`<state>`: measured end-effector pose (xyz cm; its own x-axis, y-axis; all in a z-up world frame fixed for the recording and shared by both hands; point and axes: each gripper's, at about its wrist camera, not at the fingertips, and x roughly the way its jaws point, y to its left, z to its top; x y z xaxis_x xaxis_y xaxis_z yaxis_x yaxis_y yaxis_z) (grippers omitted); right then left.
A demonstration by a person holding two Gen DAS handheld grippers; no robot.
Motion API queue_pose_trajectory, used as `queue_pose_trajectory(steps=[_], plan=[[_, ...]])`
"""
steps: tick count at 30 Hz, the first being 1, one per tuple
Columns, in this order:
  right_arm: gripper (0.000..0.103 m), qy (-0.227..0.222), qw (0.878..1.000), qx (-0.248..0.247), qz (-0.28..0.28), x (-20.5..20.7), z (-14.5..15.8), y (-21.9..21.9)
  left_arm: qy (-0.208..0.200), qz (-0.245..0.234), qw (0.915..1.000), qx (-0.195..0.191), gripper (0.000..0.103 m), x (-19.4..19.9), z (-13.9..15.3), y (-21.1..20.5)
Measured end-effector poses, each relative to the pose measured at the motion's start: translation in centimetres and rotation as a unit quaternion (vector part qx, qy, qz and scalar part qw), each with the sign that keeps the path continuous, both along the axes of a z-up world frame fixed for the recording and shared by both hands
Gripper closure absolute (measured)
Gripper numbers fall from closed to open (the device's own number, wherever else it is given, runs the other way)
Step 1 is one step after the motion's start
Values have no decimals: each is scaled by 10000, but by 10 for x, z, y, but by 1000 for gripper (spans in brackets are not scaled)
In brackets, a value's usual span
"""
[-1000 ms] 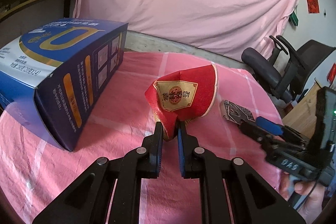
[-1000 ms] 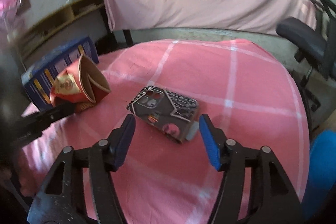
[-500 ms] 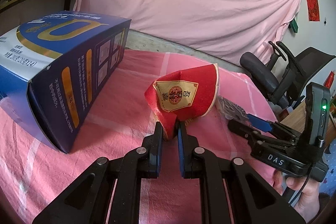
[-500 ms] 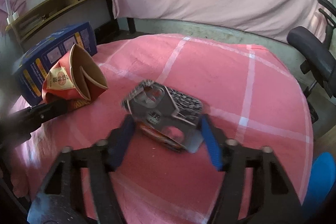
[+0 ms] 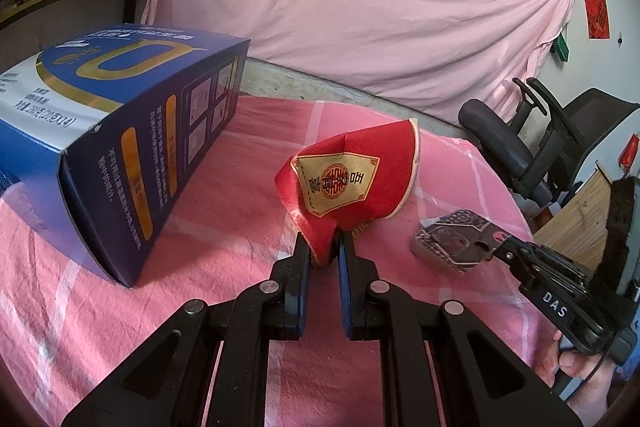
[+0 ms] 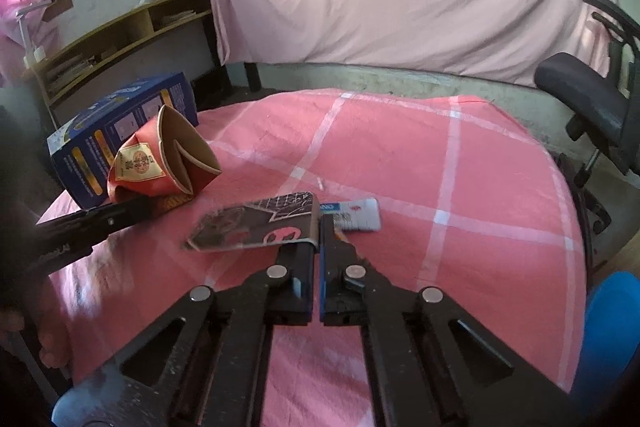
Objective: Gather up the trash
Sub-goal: 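Lift the red paper cup and black phone case off the table, then carry the red cup and phone case to the blue basin and release both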
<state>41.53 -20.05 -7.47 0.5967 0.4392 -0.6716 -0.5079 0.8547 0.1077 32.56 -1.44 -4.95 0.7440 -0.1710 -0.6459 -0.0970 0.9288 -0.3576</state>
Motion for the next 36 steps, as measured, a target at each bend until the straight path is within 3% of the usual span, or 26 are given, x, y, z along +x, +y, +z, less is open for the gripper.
queue_pose_trajectory(steps=[6, 15, 26, 36], plan=[[76, -281, 9986, 322, -308, -19, 12, -19, -97, -75, 9999, -42, 93, -6, 6, -10], [76, -982, 9891, 731, -814, -49, 42, -51, -722, -356, 9967, 85, 93, -17, 41, -47], [76, -2041, 9557, 899, -1920, -89, 82, -115, -1433, -941, 9850, 178, 93, -9, 89, -121], [76, -2266, 9219, 795, -3039, -123, 86, -201, -1675, -1806, 9690, 183, 93, 0, 99, -221]])
